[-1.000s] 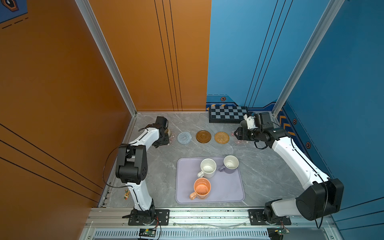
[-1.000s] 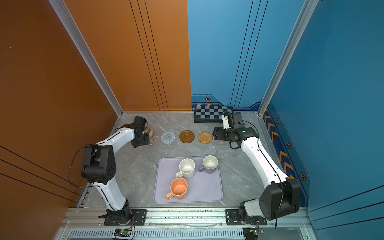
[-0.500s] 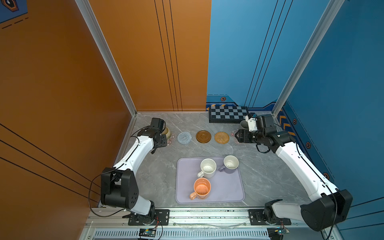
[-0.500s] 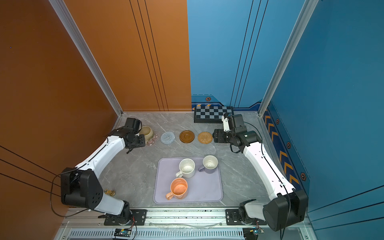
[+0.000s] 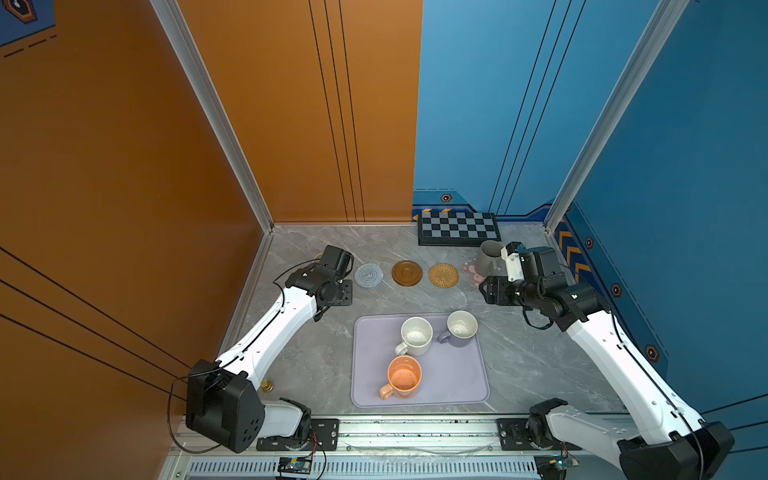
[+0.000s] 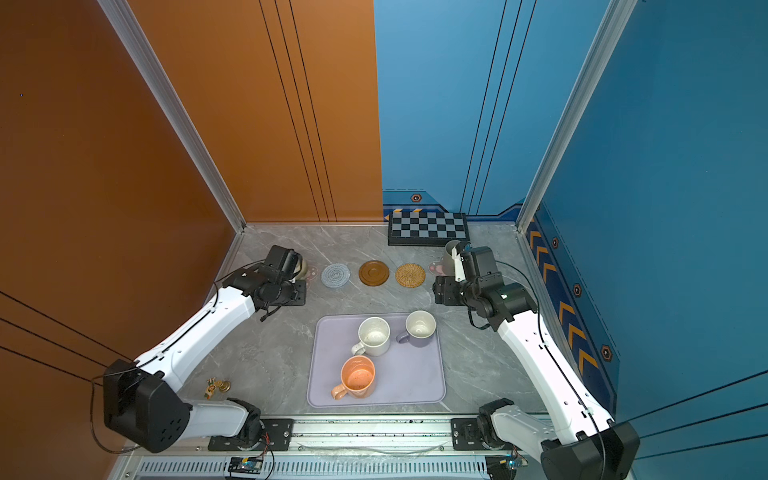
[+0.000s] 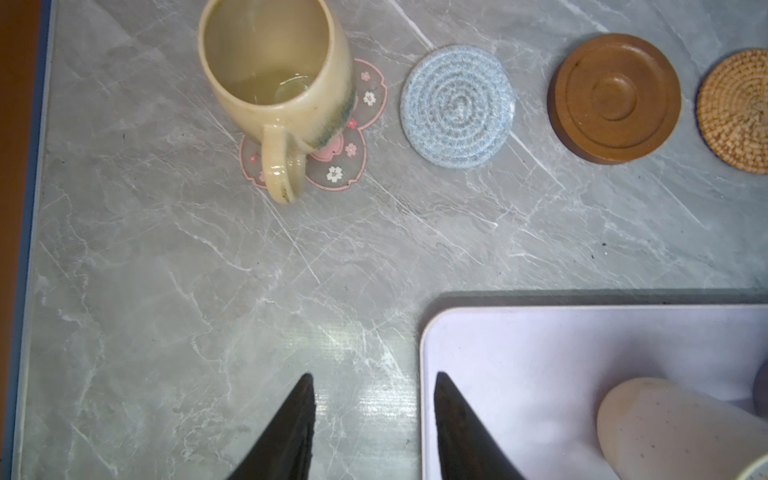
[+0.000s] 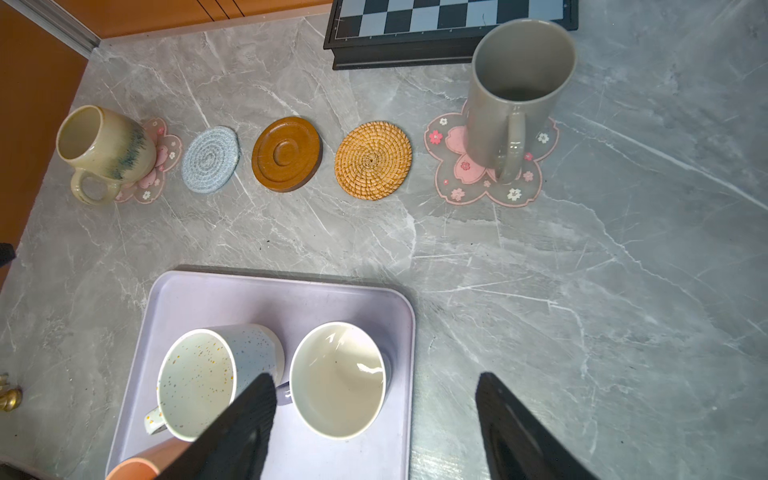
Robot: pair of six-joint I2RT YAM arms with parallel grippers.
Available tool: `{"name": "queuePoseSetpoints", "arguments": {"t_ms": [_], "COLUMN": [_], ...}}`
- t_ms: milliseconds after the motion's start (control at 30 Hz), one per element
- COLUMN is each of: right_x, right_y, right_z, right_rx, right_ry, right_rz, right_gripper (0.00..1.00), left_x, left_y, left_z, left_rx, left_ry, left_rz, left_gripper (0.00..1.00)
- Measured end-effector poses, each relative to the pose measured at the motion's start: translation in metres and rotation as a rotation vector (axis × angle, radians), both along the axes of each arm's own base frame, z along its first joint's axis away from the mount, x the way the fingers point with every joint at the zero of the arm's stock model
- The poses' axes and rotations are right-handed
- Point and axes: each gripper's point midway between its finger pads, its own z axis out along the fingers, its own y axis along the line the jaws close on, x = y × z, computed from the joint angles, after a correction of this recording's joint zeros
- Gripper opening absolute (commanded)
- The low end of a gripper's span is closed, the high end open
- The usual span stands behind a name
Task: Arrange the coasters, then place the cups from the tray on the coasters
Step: 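Move the left gripper back over the white speckled mug on the tray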
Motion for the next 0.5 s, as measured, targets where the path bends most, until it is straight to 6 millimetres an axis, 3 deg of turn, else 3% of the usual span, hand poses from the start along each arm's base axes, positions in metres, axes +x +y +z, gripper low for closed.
{"name": "queuePoseSetpoints", "arguments": {"t_ms": [267,500], "right_x": [-0.025,-0.028], "right_y": [0.002,0.000], "right_z": [-0.001,-0.001], "right_rx": [-0.009,-0.009], "right_ry": [0.018,0.022], "right_rz": [0.011,-0.012], "right_gripper": [0.78,0.78], "left_x": [-0.035,-0.065], "left_y": [-0.044,-0.084], "left_z": [-0.011,-0.003], "left_rx": [-0.013,-0.085], "left_ry": [0.032,0.040], "left_rz": [-0.139,-0.288], "left_gripper": [0.47,0.47]}}
